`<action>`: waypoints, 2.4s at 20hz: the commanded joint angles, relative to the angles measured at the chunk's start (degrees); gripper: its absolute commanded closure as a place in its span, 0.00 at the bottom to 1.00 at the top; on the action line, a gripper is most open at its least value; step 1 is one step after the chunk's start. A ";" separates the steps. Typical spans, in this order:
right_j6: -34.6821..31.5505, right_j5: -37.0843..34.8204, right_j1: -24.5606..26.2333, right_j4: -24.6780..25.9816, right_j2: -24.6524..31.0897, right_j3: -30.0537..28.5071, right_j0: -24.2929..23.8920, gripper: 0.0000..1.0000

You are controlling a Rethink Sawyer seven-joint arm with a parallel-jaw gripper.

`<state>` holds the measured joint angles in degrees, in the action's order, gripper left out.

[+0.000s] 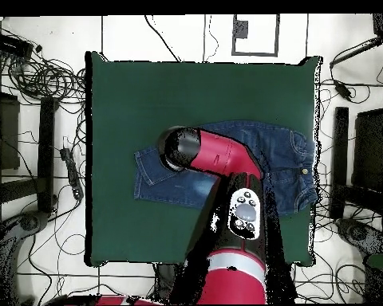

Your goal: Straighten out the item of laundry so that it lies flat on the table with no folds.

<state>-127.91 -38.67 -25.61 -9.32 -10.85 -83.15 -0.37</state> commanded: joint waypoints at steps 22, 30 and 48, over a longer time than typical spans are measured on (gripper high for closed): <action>-14.86 2.38 13.84 -6.75 1.73 2.58 5.70 1.00; -15.34 5.28 17.87 -6.88 1.21 4.38 6.61 1.00; -26.13 -4.48 22.44 -15.10 -3.14 14.71 12.13 1.00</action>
<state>-133.53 -43.43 -10.37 -18.65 -17.88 -73.81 9.05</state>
